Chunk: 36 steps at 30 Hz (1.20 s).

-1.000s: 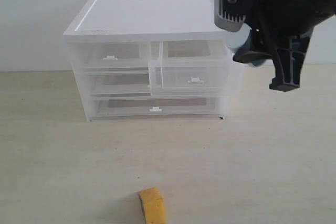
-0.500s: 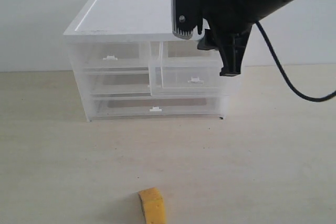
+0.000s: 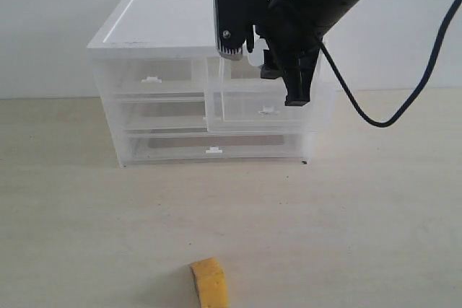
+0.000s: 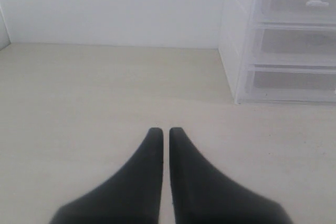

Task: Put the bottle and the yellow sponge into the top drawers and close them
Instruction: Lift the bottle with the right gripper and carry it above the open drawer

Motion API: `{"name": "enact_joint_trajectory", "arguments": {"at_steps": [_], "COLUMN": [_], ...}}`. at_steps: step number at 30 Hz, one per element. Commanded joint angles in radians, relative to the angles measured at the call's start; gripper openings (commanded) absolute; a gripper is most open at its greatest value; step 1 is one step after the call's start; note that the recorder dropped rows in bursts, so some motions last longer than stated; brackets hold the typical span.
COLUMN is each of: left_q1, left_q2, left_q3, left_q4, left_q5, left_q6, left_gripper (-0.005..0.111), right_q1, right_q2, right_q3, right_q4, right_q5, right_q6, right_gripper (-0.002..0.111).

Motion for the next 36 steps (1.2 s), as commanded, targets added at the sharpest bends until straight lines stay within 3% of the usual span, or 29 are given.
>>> {"name": "enact_joint_trajectory", "arguments": {"at_steps": [1, 27, 31, 36], "left_q1": [0.003, 0.003, 0.003, 0.003], "left_q2": [-0.003, -0.003, -0.003, -0.003], "left_q3": [0.004, 0.004, 0.004, 0.004], "left_q4": [-0.008, -0.008, -0.008, -0.008], "left_q5": [0.001, 0.001, 0.001, 0.001], "left_q6": [0.001, 0.001, 0.001, 0.001], "left_gripper": [0.004, 0.004, 0.004, 0.004], "right_q1": [-0.002, -0.002, -0.002, -0.002], "right_q2": [0.005, 0.042, 0.042, 0.042], "right_q3": [-0.010, -0.010, -0.010, -0.010], "right_q4": [0.005, 0.030, 0.030, 0.030], "right_q5": [-0.021, -0.096, -0.098, -0.098], "right_q6": [-0.007, -0.015, -0.015, -0.015], "right_gripper": [0.000, 0.001, 0.017, 0.051]}}
